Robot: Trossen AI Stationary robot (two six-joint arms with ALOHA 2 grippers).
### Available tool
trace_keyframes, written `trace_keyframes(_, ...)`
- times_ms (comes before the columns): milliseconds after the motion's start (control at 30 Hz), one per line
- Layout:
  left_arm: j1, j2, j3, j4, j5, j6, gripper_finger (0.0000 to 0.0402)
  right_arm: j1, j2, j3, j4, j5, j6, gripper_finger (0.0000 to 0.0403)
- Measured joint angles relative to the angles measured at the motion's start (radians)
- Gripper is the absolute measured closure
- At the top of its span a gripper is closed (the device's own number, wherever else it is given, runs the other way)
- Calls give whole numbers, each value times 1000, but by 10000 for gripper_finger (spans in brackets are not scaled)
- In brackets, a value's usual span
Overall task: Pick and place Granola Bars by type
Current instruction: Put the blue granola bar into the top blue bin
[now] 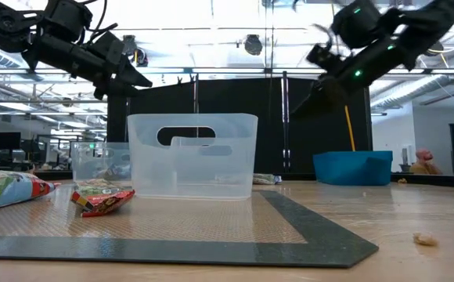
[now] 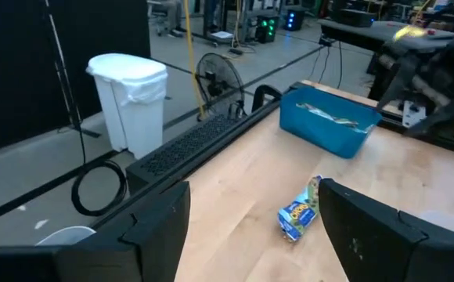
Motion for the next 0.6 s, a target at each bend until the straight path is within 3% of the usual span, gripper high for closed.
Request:
trace_keyframes(200, -6, 0, 0, -1, 0, 1, 123, -74, 162, 95, -17, -88, 0, 190)
trace_keyframes(333, -6, 0, 0, -5, 0, 1, 123, -118, 254, 125, -27, -211, 40, 190)
trace_keyframes(600, -6, 0, 0, -26, 0, 8, 123, -139, 396, 154, 8, -218, 65, 190)
